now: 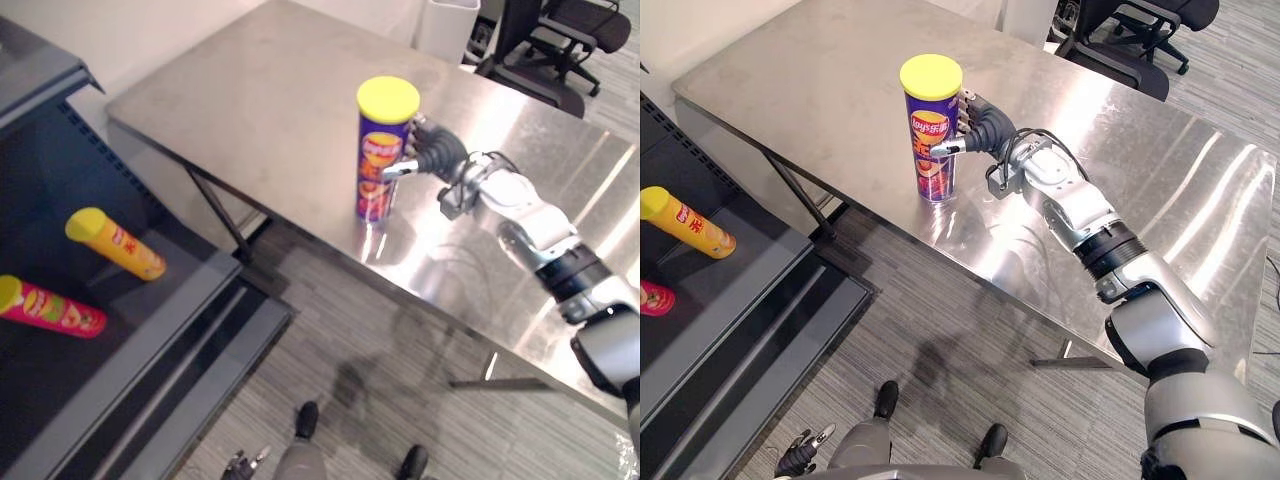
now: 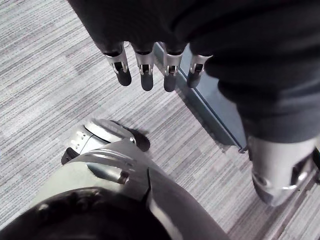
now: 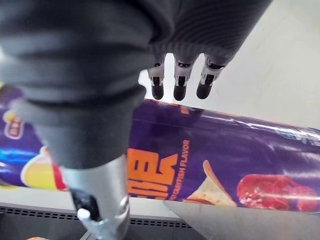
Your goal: Put the gum and the chips on the shelf.
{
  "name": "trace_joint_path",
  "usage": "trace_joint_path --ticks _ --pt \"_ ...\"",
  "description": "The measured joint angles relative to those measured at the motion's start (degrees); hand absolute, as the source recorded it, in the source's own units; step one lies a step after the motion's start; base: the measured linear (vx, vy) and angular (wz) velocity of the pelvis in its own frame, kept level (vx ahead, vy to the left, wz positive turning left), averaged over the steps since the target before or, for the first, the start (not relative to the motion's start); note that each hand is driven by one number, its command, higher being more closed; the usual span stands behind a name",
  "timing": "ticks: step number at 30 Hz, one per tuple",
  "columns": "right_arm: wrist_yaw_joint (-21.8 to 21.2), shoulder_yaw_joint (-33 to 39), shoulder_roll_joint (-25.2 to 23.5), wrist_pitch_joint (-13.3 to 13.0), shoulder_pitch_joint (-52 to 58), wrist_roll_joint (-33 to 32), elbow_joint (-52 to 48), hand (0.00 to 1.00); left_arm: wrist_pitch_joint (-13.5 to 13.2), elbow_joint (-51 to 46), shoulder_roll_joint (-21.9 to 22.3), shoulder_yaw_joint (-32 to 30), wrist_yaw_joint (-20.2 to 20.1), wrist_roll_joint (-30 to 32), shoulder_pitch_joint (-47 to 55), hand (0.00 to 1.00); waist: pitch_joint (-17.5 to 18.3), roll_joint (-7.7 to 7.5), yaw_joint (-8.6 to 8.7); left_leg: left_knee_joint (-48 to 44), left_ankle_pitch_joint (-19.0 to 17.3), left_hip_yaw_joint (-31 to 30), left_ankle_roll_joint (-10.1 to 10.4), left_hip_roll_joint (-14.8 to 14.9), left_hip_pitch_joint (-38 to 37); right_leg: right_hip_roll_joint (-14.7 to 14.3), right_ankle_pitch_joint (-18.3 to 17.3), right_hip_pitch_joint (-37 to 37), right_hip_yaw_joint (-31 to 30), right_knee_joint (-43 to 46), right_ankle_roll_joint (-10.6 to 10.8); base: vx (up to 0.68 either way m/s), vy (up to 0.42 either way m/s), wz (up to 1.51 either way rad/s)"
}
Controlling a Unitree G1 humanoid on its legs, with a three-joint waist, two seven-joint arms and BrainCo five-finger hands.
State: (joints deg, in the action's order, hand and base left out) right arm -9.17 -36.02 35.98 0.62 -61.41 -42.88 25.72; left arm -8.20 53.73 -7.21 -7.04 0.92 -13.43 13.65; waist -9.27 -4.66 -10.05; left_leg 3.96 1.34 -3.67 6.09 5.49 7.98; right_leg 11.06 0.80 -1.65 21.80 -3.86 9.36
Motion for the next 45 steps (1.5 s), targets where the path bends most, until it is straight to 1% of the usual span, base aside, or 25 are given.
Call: trace_joint_path --ticks 2,5,7,12,22,23,26,29,31,41,45 --pt "0.0 0.0 -0.1 0.1 0.1 0.0 0.2 0.0 0.0 0.0 0.0 0.0 0.0 0.0 -0.1 0.0 -0.1 0.0 -0.11 0.0 0.1 -0.1 0.0 0.0 0.2 0.0 0.0 -0.2 0.0 0.0 0.0 0.0 0.0 0.0" --pt "0.2 0.0 -0.7 0.2 0.2 0.0 1.9 0.0 0.0 -0.1 0.1 0.0 0.1 -1.8 -0.1 0.0 -0.2 -0.03 -0.53 0.0 0.1 -0.2 0.0 0.0 0.3 0.0 0.0 -0.2 0.2 0.0 0.0 0.0 0.0 0.0" --pt "0.5 0.1 -0.7 0.2 0.2 0.0 2.2 0.0 0.0 -0.1 0.1 0.0 0.2 -2.1 -0.3 0.0 -0.5 -0.16 -1.04 0.0 0.1 -0.3 0.0 0.0 0.4 0.0 0.0 -0.2 0.4 0.0 0.0 0.0 -0.003 0.02" --pt "0.6 0.4 -1.2 0.2 0.2 -0.1 2.2 0.0 0.0 -0.6 0.0 0.0 0.4 -2.1 -0.4 0.0 -1.3 -0.45 -1.14 -0.1 0.2 -0.9 0.0 -0.1 0.8 0.0 0.0 -0.2 1.0 0.0 0.0 0.0 -0.002 0.06" --pt "1.2 1.6 -3.5 0.2 -0.3 -0.5 3.4 0.0 0.0 -1.2 0.0 -0.1 0.6 -2.2 -0.4 0.0 -1.6 -0.75 -1.38 -0.1 0.3 -1.3 0.0 -0.1 0.9 -0.1 0.0 -0.1 1.3 0.0 0.0 0.0 -0.001 0.02" --pt "1.2 1.7 -3.5 0.2 -0.5 -0.6 3.7 1.0 0.0 -1.2 0.0 -0.1 0.6 -2.2 -0.4 0.0 -1.6 -0.84 -1.43 -0.1 0.3 -1.3 0.0 -0.1 0.9 -0.1 0.0 -0.1 1.3 0.0 0.0 0.0 0.0 0.0" --pt "1.4 1.7 -3.5 0.2 -1.8 -1.0 4.5 1.0 0.0 -1.3 -0.2 -0.1 0.6 -2.2 -0.5 0.0 -2.0 -1.17 -1.46 -0.1 0.4 -1.3 0.1 0.0 0.9 -0.1 0.0 -0.1 1.3 0.0 0.0 0.0 0.0 0.0" --pt "1.7 1.7 -3.5 0.2 -2.9 -1.0 4.5 1.0 0.0 -1.4 -0.2 0.0 0.7 -2.4 -0.5 0.0 -2.0 -1.18 -1.5 -0.1 0.4 -1.3 0.1 0.0 0.9 -0.2 0.0 -0.1 1.3 0.0 0.0 0.0 0.0 0.0" --pt "2.6 1.7 -4.1 0.2 -3.4 -1.0 4.8 1.0 0.0 -1.4 -0.2 0.0 0.8 -3.8 -0.5 0.0 -2.0 -1.17 -1.49 -0.1 0.4 -1.3 0.1 0.0 0.9 -0.2 0.0 -0.1 1.3 -0.1 0.0 0.0 0.0 0.0" --pt "2.8 2.7 -5.2 0.2 -3.8 -0.8 6.0 1.0 0.1 -1.4 -0.2 -0.1 1.1 -3.9 -0.5 0.0 -2.1 -1.16 -1.33 -0.1 0.4 -1.1 0.1 0.1 0.9 -0.2 0.0 -0.1 1.2 0.0 0.0 0.0 0.0 0.0" --pt "3.3 5.8 -5.2 0.2 -3.3 -0.1 4.2 1.0 0.3 -1.5 -0.1 -0.3 1.2 -3.9 -0.4 0.0 -2.1 -1.21 -1.0 0.0 0.4 0.1 0.1 0.2 0.2 -0.1 0.0 -0.1 0.2 0.0 0.0 0.0 -0.001 -0.12"
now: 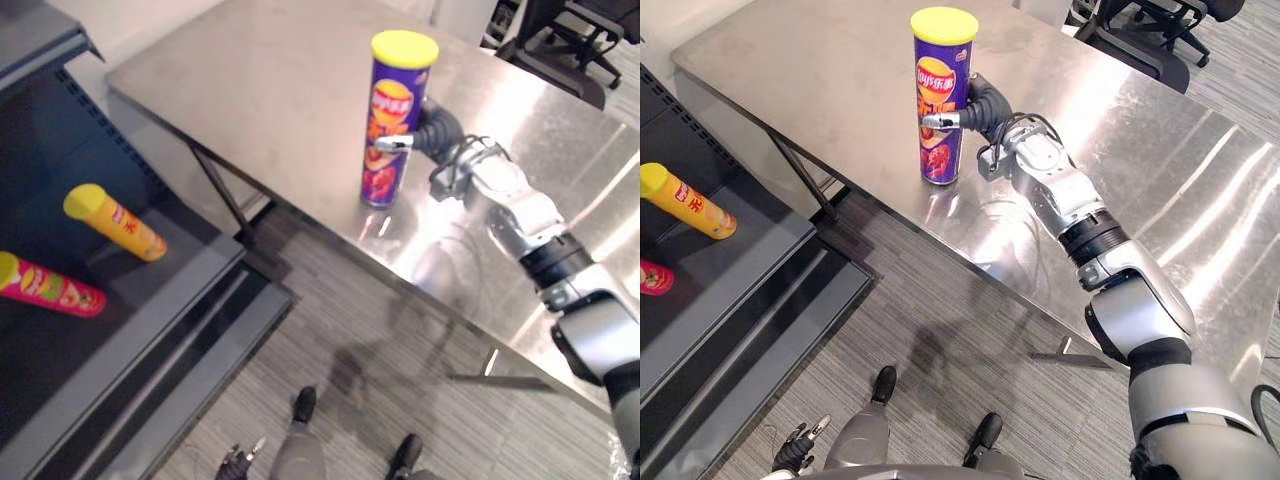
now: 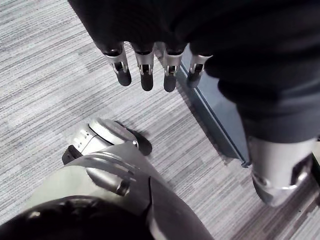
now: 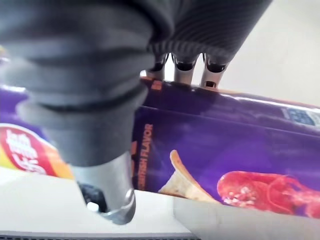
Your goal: Put the gum and the chips on the shelf.
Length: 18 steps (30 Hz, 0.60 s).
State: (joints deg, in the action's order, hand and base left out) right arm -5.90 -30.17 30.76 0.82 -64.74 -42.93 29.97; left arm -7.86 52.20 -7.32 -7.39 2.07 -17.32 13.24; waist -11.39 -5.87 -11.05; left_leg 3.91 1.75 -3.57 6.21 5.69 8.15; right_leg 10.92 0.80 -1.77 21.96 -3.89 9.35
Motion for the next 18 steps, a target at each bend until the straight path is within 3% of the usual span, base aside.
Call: trace_joint_path --ticks 4,11,14,18 --pt "0.8 7.9 1.1 -0.9 6.7 0.2 -10.5 1.0 0.9 0.0 0.4 -1.2 0.0 0.2 0.0 0.0 0.0 -0.02 0.47 0.1 0.0 1.2 0.0 0.0 -1.9 0.1 0.0 1.2 -0.7 0.1 0.0 0.01 -0.008 -0.12" --pt "0.6 18.9 2.0 -2.8 27.5 2.6 -29.3 1.0 1.2 0.5 0.5 -2.5 0.0 2.5 0.5 0.0 0.1 -0.13 3.89 1.3 -0.1 2.9 0.0 0.2 -5.5 0.3 0.0 2.6 -2.7 0.8 0.0 -0.02 0.0 -0.17" --pt "-0.8 23.6 1.7 -2.8 39.8 4.9 -38.3 1.0 1.8 1.3 0.5 -3.3 0.0 3.0 0.6 0.0 1.0 -0.05 6.36 1.4 -0.1 3.3 0.0 0.2 -6.7 0.3 0.0 3.3 -3.4 1.0 0.0 -0.05 -0.004 -0.12" --pt "-2.0 30.0 -2.7 -3.5 53.8 8.4 -48.0 1.0 1.9 2.7 0.6 -4.0 0.0 5.1 1.1 0.0 4.4 0.22 8.34 1.4 -0.2 4.4 0.1 0.3 -7.5 0.3 -0.1 3.3 -4.5 1.1 0.0 -0.04 -0.007 -0.14"
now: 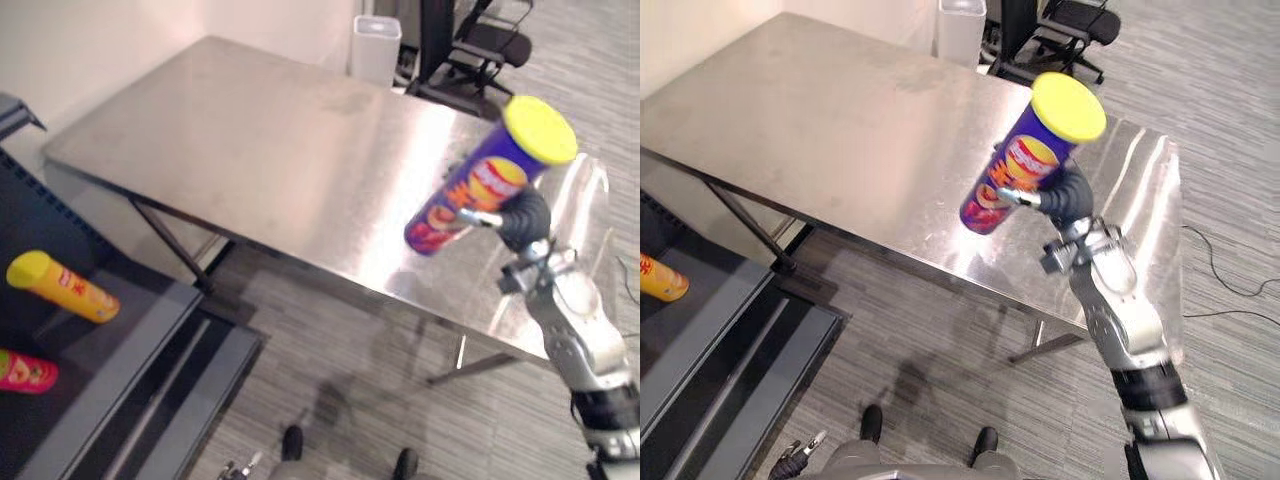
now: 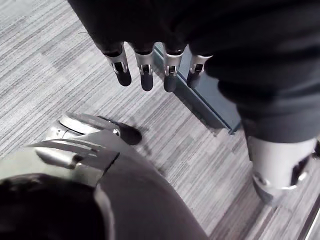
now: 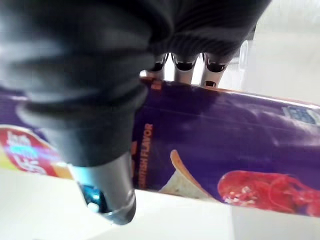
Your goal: Put the gum and the chips on the shelf.
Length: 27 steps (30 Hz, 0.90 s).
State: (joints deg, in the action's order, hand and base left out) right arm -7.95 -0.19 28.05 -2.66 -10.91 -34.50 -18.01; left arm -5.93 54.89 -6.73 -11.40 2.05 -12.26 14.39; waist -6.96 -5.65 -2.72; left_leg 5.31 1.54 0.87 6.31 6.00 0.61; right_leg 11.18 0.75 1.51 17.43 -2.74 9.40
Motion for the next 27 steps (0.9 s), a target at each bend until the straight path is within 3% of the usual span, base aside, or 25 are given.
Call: trace_joint_path --ticks 3,6,9,13,18,22,27 --pt "-1.0 0.9 -3.7 -2.6 8.7 5.1 -5.5 1.0 -0.1 0.0 0.3 -0.4 0.0 0.1 0.4 0.0 1.5 0.38 0.99 0.0 -0.2 0.4 0.0 0.1 -0.8 0.0 -0.2 0.0 -0.6 0.5 -0.2 -0.05 -0.005 -0.09" --pt "-3.6 -0.8 -8.4 -2.9 20.1 7.7 -10.1 1.0 -0.2 0.0 1.4 -2.5 0.0 0.1 0.6 0.0 3.1 0.74 1.1 0.0 -0.2 0.4 0.0 0.0 -0.9 0.2 -0.3 -0.1 -0.7 0.8 -0.3 -0.01 -0.001 -0.02" --pt "-6.0 -1.7 -10.5 -3.0 24.6 13.1 -11.4 1.0 -0.3 0.0 1.9 -3.1 -0.1 0.7 1.0 0.0 3.5 1.16 1.63 0.0 -0.1 0.4 -0.1 -0.3 -1.0 0.5 -0.3 -0.1 -0.7 1.0 -0.3 -0.03 0.002 0.01" --pt "-4.5 -1.6 -13.7 -5.9 26.9 22.7 -11.4 1.0 -1.2 0.0 2.0 -2.8 -0.1 2.2 1.6 0.0 4.7 1.52 1.94 0.0 0.0 0.3 -0.2 -0.6 -0.9 0.7 -0.2 -0.1 -0.8 1.2 -0.2 -0.02 0.001 0.01" --pt "-1.3 -1.7 -13.9 -8.3 29.9 34.5 -8.0 1.0 -1.4 0.8 1.9 -1.8 0.0 2.3 1.6 0.0 5.4 2.08 1.89 0.0 0.0 0.1 -0.2 -0.5 -0.9 0.7 -0.3 -0.2 -0.8 1.7 -0.2 0.0 -0.001 0.01" --pt "0.5 -1.7 -13.3 -8.5 33.0 43.7 -3.8 1.0 -1.5 1.7 1.4 -0.1 0.0 2.3 1.5 0.0 5.8 2.8 1.88 -0.1 0.0 0.1 -0.2 -0.5 -0.9 0.7 -0.3 0.0 -0.8 1.6 -0.2 0.0 0.0 0.0" --pt "1.5 -1.7 -12.8 -8.5 35.1 45.9 -1.3 1.0 -1.4 2.3 1.3 0.9 0.1 2.4 1.5 0.0 5.6 3.57 2.15 -1.0 -0.1 -0.1 -0.1 -0.5 -0.7 0.7 -0.4 0.1 -0.8 2.0 -0.2 0.0 0.0 0.0"
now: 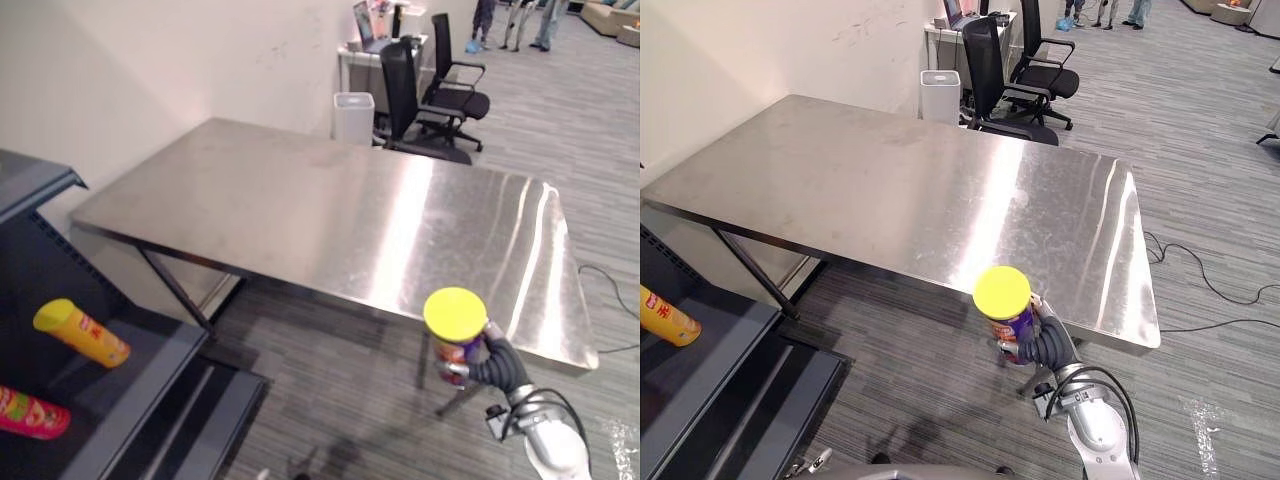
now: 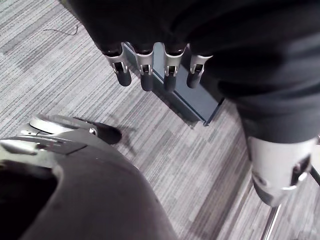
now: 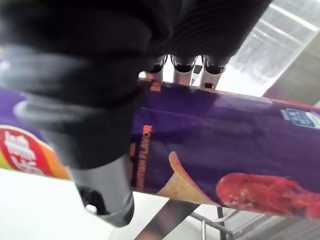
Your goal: Put the gum and the chips on the shelf.
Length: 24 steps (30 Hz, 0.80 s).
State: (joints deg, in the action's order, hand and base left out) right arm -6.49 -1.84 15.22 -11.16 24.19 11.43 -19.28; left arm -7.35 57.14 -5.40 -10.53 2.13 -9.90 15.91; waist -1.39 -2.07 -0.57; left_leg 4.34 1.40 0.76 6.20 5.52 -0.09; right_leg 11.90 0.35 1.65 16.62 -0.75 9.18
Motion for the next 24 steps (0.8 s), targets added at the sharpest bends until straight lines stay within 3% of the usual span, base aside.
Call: trace_joint_path --ticks 11,18,19,20,21,22,23,24 --pt "-0.4 0.3 0.8 0.0 0.0 -1.8 0.0 1.0 0.0 -0.2 0.0 0.2 0.1 -0.2 0.0 0.0 -3.0 0.19 0.44 -7.6 -4.0 -0.9 1.3 0.9 1.3 1.2 -7.5 -3.7 -0.7 13.1 -1.1 -0.01 -0.012 0.01" --pt "-0.6 -0.3 3.6 0.0 -2.8 -4.9 0.0 1.0 -0.1 -1.2 0.2 -0.5 0.3 -1.3 -0.1 0.0 -7.3 0.76 0.05 -14.8 -5.1 -6.7 1.8 2.0 6.7 1.5 -13.0 -4.7 5.6 22.2 -2.8 -0.05 -0.096 0.45" --pt "-0.6 -0.4 4.0 0.0 -3.3 -4.9 0.0 1.0 0.0 -1.2 0.5 -1.0 0.4 -1.5 0.0 0.0 -7.6 1.01 -0.47 -15.2 -4.5 -5.9 0.8 2.0 7.7 2.0 -13.8 -5.4 6.2 23.8 -3.4 -0.11 -0.098 0.64" --pt "-0.4 -0.3 3.8 0.0 -3.8 -4.9 0.3 1.0 0.0 -1.7 0.7 -1.0 0.6 -2.7 0.0 0.0 -8.1 1.31 -0.63 -17.2 -1.6 -1.8 -3.6 1.7 10.6 2.7 -15.1 -6.5 7.4 25.4 -4.9 -0.09 -0.069 0.75" --pt "-0.3 -0.4 3.7 0.0 -4.3 -4.9 0.9 1.0 0.0 -2.4 0.6 -1.0 0.7 -3.2 0.0 0.0 -8.1 0.39 -0.69 -18.1 0.6 1.3 -6.6 1.9 12.0 2.8 -15.5 -6.9 7.6 25.3 -5.6 -0.13 -0.103 1.18" --pt "-0.3 0.0 3.4 0.0 -4.4 -4.9 2.0 1.0 -0.2 -3.6 0.6 -1.2 1.1 -3.5 -0.1 0.0 -8.4 0.03 -0.4 -15.2 6.4 6.9 -9.1 1.7 13.0 2.5 -15.5 -7.3 8.3 23.7 -7.0 -0.2 -0.091 1.33" --pt "-0.3 1.4 2.1 0.2 -3.6 -5.0 2.4 1.0 -0.2 -3.4 0.8 -1.9 1.5 -3.5 -0.6 0.0 -9.1 0.32 -0.38 -24.2 -0.1 15.4 -10.5 4.5 14.6 3.4 -15.2 -6.8 12.1 23.5 -7.8 -0.19 -0.082 1.25" --pt "-0.2 1.8 1.5 0.5 -3.6 -5.0 2.8 1.0 0.2 -3.4 1.0 -1.8 1.6 -3.5 -0.6 0.0 -9.3 0.81 -0.4 -31.0 -4.1 19.5 -11.5 6.6 15.1 3.4 -15.5 -6.7 13.2 24.1 -8.4 -0.21 -0.085 1.01"
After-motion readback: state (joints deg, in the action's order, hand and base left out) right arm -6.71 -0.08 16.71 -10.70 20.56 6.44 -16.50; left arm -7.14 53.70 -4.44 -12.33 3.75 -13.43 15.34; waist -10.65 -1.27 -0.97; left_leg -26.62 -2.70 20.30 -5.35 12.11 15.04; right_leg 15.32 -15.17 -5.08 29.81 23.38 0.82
